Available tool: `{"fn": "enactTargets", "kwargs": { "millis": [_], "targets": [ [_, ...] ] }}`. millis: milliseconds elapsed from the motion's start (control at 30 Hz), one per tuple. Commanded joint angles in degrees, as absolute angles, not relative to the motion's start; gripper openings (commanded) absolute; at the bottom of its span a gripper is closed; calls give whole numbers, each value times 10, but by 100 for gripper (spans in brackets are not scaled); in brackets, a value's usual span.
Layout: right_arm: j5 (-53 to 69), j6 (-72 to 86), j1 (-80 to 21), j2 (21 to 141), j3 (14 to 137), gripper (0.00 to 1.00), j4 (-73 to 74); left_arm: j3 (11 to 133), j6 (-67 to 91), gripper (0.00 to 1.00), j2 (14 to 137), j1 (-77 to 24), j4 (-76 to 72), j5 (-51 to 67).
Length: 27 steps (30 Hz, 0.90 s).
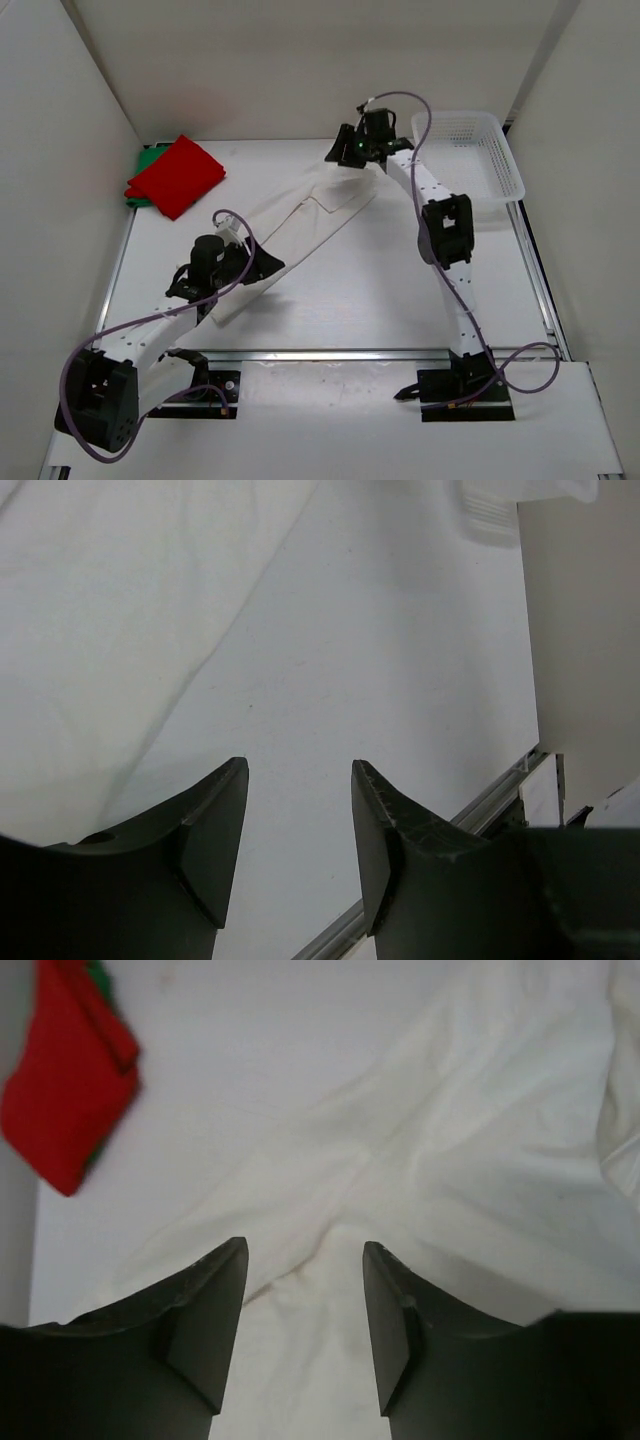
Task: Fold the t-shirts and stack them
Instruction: Rotate the tshirt 90 degrees
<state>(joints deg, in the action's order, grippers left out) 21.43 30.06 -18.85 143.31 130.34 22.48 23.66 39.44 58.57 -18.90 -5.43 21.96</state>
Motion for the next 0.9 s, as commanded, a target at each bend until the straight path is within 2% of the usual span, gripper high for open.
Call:
{"fn": "enactTargets", "kwargs": {
  "millis": [0, 100, 167, 200, 300, 400, 500, 567, 800, 867],
  "targets": [
    [213, 242, -204, 1254, 1306, 49, 239, 250, 390, 56, 584, -196, -54, 228],
    [189, 223, -229, 1148, 1123, 46, 202, 251, 392, 58, 591, -221, -80, 242],
    [171, 252, -259, 1030, 872, 34, 113, 257, 375, 56, 579, -234, -66, 221],
    [165, 291, -260, 975, 745, 33, 25, 255, 372, 53, 570, -234, -62, 208],
    [160, 375, -288, 908, 516, 33, -175, 250, 371, 52, 539, -219, -56, 198],
    [138, 394, -340, 938, 505, 37, -175, 253, 373, 56, 523, -208, -41, 197],
    [132, 409, -382, 983, 511, 46, -186, 245, 382, 57, 512, -194, -47, 205],
    [124, 416, -399, 1018, 529, 47, -186, 240, 388, 56, 505, -188, -45, 208],
    [107, 448, -414, 1151, 609, 47, -149, 239, 376, 57, 497, -185, -38, 204],
    [121, 460, -410, 1178, 632, 39, -142, 237, 374, 57, 499, -184, -40, 200]
  ]
}}
